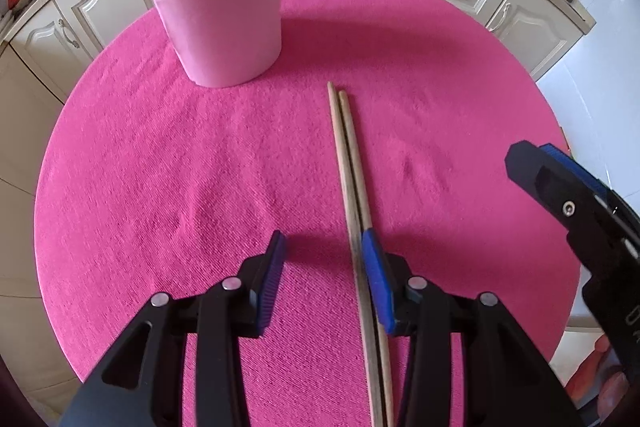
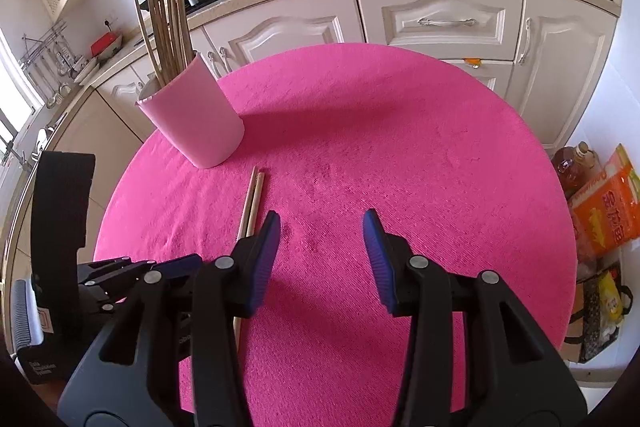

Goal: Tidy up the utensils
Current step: 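Move both open grippers back to the last two chopsticks, then grasp a chopstick with the left gripper while the right gripper grasps the other, then lift both chopsticks upright and lower them into the pink cup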

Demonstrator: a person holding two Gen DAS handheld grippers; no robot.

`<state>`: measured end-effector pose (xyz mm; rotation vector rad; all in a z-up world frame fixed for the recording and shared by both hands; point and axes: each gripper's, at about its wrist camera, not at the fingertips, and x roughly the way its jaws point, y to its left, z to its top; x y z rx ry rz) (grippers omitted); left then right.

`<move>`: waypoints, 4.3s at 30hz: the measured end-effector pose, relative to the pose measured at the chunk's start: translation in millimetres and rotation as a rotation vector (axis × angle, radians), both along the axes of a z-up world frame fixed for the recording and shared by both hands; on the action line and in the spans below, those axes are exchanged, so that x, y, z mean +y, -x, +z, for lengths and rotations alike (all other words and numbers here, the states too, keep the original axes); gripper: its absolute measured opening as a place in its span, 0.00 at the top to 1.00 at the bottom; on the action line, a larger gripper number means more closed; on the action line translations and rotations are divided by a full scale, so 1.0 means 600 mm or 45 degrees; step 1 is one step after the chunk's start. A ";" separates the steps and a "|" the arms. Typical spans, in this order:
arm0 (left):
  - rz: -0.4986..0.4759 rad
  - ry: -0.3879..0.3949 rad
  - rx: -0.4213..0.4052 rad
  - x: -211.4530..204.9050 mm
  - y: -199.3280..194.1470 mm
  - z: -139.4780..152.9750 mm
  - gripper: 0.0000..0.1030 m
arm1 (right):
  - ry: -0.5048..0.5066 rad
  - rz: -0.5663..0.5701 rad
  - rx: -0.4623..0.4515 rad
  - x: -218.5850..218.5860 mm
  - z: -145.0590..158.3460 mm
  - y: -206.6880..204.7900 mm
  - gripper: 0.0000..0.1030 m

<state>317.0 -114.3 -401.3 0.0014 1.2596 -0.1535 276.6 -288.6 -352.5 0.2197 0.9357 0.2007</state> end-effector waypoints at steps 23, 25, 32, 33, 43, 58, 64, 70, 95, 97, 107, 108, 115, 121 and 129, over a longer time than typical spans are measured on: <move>0.004 -0.079 0.026 -0.005 -0.030 -0.001 0.83 | 0.006 0.041 0.063 0.018 -0.010 -0.020 0.58; 0.032 -0.059 0.035 0.010 -0.029 -0.002 0.90 | 0.003 0.045 0.075 0.021 -0.011 -0.023 0.58; 0.121 -0.014 0.027 0.060 -0.020 0.014 0.94 | 0.003 0.088 0.147 0.053 -0.021 -0.035 0.58; 0.132 -0.013 0.018 0.067 -0.019 0.019 0.94 | 0.002 0.097 0.160 0.059 -0.022 -0.038 0.58; 0.167 -0.003 -0.070 0.118 -0.002 0.052 0.94 | 0.081 0.145 0.345 0.122 -0.058 -0.063 0.58; 0.120 0.052 -0.217 0.109 0.005 0.101 0.94 | 0.123 0.131 0.416 0.117 -0.070 -0.086 0.93; 0.088 0.093 -0.310 0.092 0.011 0.135 0.94 | -0.031 0.101 0.315 0.078 -0.033 -0.078 0.94; 0.067 0.137 -0.415 0.080 0.011 0.176 0.94 | -0.170 0.092 0.180 0.051 0.025 -0.082 0.94; 0.189 0.175 -0.835 0.111 -0.075 0.346 0.94 | -0.309 0.204 -0.242 0.061 0.254 -0.167 0.94; 0.219 0.179 -0.885 0.122 -0.083 0.359 0.94 | -0.308 0.214 -0.264 0.063 0.267 -0.172 0.94; 0.337 0.210 -0.991 0.154 -0.137 0.363 0.94 | -0.303 0.249 -0.333 0.074 0.298 -0.211 0.94; 0.341 0.214 -0.985 0.155 -0.142 0.360 0.94 | -0.303 0.254 -0.331 0.075 0.297 -0.215 0.94; 0.363 0.193 -0.925 0.164 -0.172 0.306 0.95 | -0.259 0.287 -0.285 0.095 0.266 -0.230 0.94; 0.330 0.146 -0.862 0.151 -0.178 0.259 0.94 | -0.221 0.314 -0.244 0.111 0.245 -0.236 0.94; 0.292 0.086 -0.805 0.133 -0.169 0.217 0.94 | -0.147 0.347 -0.219 0.134 0.217 -0.233 0.94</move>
